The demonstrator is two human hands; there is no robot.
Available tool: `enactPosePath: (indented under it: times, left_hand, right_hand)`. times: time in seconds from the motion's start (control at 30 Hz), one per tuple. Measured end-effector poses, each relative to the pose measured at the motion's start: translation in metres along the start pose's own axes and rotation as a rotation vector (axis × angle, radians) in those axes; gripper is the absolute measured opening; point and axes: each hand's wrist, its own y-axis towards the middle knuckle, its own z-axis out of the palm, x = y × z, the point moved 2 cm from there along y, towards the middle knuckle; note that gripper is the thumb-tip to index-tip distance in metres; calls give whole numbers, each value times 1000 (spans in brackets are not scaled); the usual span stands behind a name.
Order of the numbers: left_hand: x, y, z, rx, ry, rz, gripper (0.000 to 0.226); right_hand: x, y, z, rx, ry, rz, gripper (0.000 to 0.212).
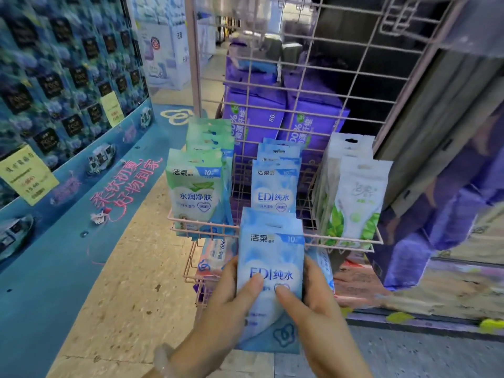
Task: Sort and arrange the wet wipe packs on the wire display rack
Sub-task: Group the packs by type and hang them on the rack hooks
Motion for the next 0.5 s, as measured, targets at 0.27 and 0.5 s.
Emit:
enactPosePath:
  times: [0.27,0.5]
  left_hand:
    - [-101,57,40,105,117,379,41]
    - [-98,118,45,-48,142,124,44]
  right_hand:
    - [97,65,15,10,-63,-445,54]
    - [78,121,5,-136,-403,-281,48]
